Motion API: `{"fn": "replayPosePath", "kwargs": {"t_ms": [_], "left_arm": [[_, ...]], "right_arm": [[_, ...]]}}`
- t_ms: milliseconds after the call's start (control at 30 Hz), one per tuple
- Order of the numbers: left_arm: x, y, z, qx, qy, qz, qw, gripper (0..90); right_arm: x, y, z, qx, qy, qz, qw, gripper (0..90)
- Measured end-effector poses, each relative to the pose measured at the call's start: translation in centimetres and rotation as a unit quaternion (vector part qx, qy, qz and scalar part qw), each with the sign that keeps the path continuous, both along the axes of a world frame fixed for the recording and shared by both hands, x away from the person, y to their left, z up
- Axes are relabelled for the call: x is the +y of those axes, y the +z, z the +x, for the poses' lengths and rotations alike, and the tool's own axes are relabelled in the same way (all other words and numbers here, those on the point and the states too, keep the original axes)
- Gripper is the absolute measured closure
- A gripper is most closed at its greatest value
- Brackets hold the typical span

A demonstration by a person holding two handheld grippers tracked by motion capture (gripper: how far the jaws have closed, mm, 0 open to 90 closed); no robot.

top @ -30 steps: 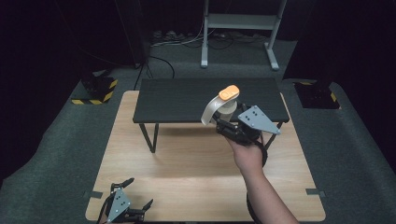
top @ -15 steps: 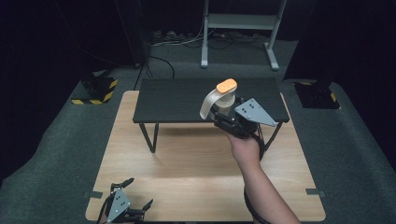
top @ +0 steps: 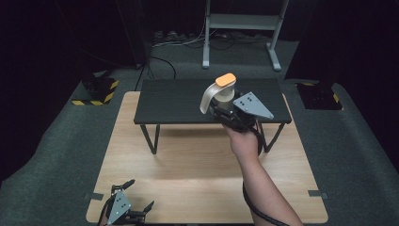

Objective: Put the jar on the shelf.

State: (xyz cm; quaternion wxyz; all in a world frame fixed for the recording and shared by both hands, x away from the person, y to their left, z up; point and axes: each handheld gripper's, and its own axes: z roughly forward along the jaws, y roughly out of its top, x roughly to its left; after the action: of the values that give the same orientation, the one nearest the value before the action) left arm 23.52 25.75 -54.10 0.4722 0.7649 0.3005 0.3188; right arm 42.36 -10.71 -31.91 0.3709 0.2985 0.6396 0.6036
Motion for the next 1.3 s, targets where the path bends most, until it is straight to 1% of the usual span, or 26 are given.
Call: {"fn": "replayPosePath", "kwargs": {"t_ms": [400,633,1000,1300], "left_arm": [[0.1,0.0,0.0,0.002,-0.001,-0.002,1.0,0.6],[0.0,0.0,0.0,0.0,-0.002,0.002,1.0,0.7],[0.1,0.0,0.0,0.001,-0.001,-0.003,1.0,0.7],[0.2,0.0,0.0,-0.001,0.0,-0.004,1.0,0.7]], "right_arm": [[0.3,-0.4,1.1,0.01,-0.005,-0.005,0.9999,29.0],[0.7,-0.4,1.5,0.014,-0.005,-0.006,0.9999,29.0],[1.3,-0.6,1.9,0.023,-0.006,-0.012,0.9997,29.0],[1.3,-0.9,2.4,0.03,-0.006,-0.007,0.9995,29.0]]}}
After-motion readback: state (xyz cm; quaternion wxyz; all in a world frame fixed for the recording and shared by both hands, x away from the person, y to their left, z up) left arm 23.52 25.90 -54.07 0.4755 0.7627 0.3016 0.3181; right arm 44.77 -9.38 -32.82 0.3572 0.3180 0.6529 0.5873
